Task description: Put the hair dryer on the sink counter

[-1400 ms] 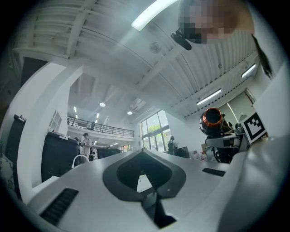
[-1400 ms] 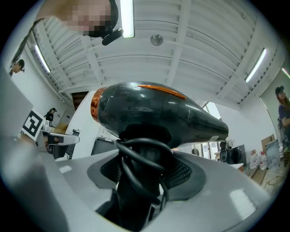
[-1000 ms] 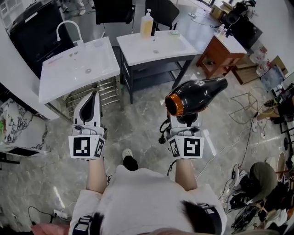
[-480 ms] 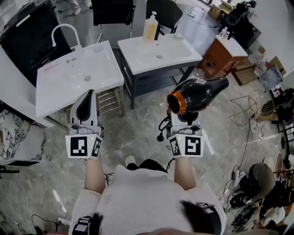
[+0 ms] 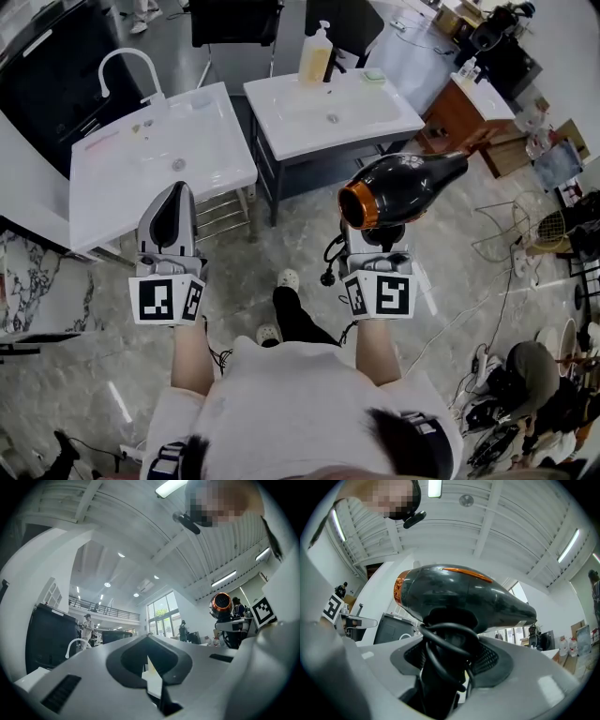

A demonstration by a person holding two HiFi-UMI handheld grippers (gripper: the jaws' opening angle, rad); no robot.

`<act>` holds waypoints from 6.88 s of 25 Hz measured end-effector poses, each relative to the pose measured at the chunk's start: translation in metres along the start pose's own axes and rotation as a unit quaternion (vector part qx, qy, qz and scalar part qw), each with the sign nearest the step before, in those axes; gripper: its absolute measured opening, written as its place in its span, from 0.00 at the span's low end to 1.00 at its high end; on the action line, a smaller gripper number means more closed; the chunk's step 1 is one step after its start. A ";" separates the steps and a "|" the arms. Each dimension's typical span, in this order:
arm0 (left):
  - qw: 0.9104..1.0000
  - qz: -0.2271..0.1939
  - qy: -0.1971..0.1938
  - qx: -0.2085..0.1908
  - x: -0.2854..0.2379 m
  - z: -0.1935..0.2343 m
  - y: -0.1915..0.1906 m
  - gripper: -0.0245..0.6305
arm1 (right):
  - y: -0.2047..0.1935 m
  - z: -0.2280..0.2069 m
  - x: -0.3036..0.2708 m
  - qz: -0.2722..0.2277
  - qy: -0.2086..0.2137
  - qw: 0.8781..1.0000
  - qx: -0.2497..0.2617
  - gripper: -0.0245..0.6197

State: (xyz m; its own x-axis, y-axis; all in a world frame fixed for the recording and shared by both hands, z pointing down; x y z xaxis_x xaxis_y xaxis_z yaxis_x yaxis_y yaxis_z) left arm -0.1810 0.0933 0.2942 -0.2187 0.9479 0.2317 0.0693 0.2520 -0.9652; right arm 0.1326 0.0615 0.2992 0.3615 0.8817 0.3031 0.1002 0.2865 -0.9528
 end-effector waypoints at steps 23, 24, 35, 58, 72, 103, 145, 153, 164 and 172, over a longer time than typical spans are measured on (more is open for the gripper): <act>0.998 -0.013 0.057 -0.020 -0.208 0.020 -0.040 0.04 | -0.066 -0.102 -0.217 -0.009 0.071 0.997 -0.012 0.47; 0.998 -0.012 0.059 -0.022 -0.212 0.019 -0.041 0.04 | -0.070 -0.104 -0.222 -0.008 0.074 0.997 -0.014 0.47; 0.997 0.016 0.068 -0.021 -0.259 0.054 -0.070 0.04 | -0.127 -0.086 -0.287 0.050 0.112 0.992 -0.036 0.47; 0.997 0.063 -0.034 0.023 -0.395 0.195 -0.158 0.04 | -0.302 -0.012 -0.437 0.262 0.057 0.962 -0.053 0.47; 0.992 0.104 -0.047 0.051 -0.417 0.228 -0.207 0.04 | -0.415 -0.006 -0.478 0.412 0.036 0.909 -0.048 0.47; 0.989 0.130 -0.033 0.064 -0.414 0.259 -0.233 0.04 | -0.497 -0.007 -0.522 0.585 -0.011 0.810 -0.049 0.48; 0.994 0.087 -0.061 0.039 -0.382 0.163 -0.167 0.04 | -0.303 -0.058 -0.420 0.287 0.013 0.949 -0.127 0.05; 0.995 0.071 -0.057 0.035 -0.357 0.132 -0.141 0.04 | -0.250 -0.072 -0.380 0.240 0.022 0.965 -0.108 0.05; 0.997 0.050 -0.055 0.026 -0.325 0.091 -0.112 0.04 | -0.180 -0.096 -0.326 0.167 0.015 0.978 -0.125 0.05; 0.998 0.036 -0.050 0.017 -0.307 0.063 -0.096 0.04 | -0.147 -0.110 -0.292 0.134 0.013 0.987 -0.092 0.05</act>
State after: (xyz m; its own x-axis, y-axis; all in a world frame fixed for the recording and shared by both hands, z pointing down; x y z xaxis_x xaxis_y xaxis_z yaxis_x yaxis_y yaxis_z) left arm -0.1821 -0.2341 0.3076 -0.3105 0.9386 0.1502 0.0564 0.1759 -0.9828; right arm 0.1139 -0.2789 0.3489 0.4216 0.9058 0.0416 0.1628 -0.0305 -0.9862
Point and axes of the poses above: the fingertips, and each gripper's own axes: x backward along the fingers, z to its left, y out of its top, the point moved 7 cm from there along x, backward along the fingers, and after that the axes turned 3 degrees about -x, right-handed, at the moved point
